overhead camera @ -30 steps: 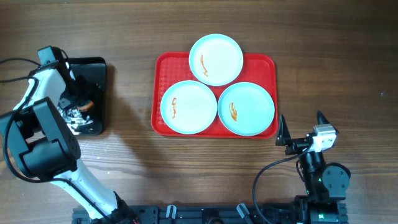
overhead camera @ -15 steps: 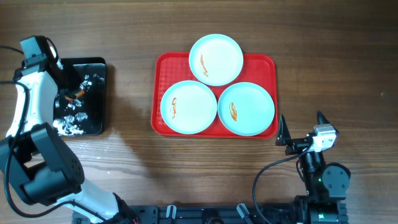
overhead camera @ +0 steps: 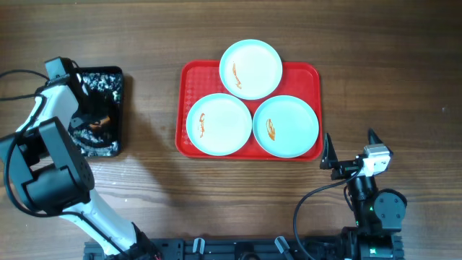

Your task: Clean dirty plates on tray and stack at the side

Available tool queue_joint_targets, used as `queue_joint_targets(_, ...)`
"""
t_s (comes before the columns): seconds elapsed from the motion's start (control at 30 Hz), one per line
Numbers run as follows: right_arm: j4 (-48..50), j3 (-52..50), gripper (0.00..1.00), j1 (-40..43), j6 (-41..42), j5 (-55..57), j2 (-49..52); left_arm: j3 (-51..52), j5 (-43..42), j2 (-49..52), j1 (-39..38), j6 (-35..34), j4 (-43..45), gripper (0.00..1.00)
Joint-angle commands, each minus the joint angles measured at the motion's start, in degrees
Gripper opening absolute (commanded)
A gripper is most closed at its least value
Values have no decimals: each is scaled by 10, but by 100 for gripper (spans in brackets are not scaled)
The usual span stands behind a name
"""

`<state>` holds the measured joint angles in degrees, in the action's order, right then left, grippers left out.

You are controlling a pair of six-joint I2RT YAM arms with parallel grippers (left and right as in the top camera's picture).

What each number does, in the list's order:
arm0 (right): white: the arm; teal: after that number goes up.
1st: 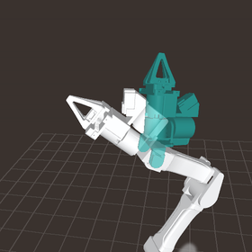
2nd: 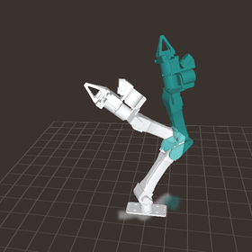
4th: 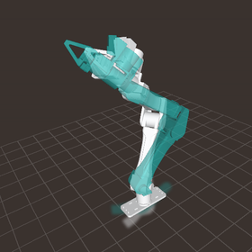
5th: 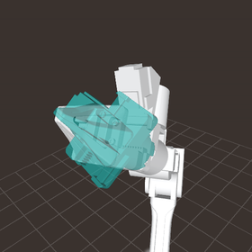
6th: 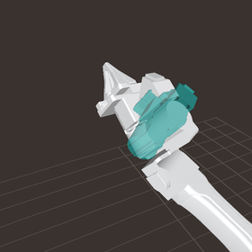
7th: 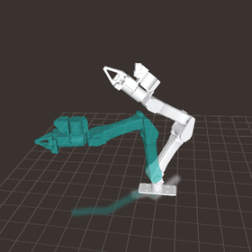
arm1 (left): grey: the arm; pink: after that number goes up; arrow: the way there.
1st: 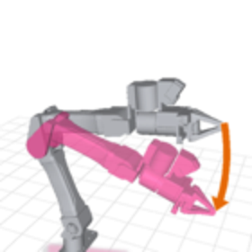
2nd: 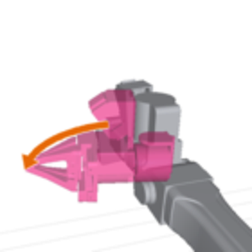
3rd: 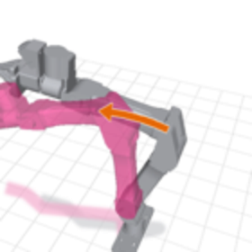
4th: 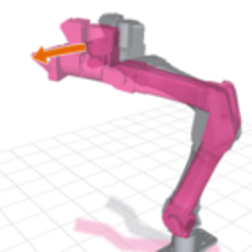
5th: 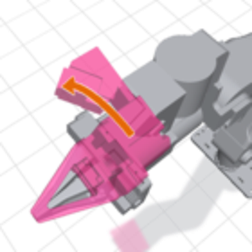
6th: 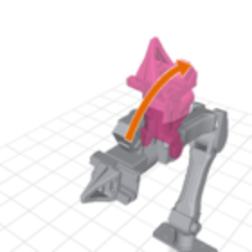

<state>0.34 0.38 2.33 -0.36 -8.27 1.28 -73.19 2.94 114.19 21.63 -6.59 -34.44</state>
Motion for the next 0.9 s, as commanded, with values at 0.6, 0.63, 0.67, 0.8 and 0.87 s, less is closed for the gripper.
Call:
queue_joint_targets(0.6,1,-1,100,-3,-10,8,1,1,12,-44,1,2,0,100)
queue_joint_targets(0.63,1,-1,100,-3,-10,8,1,1,12,-43,1,2,0,99)
queue_joint_targets(0.67,1,-1,100,-3,-10,8,1,1,12,-42,1,2,0,94)
queue_joint_targets(0.8,1,-1,100,-3,-10,8,1,1,12,-24,1,2,0,68)
queue_joint_targets(0.87,1,-1,100,-3,-10,8,1,1,12,-9,1,2,0,64)
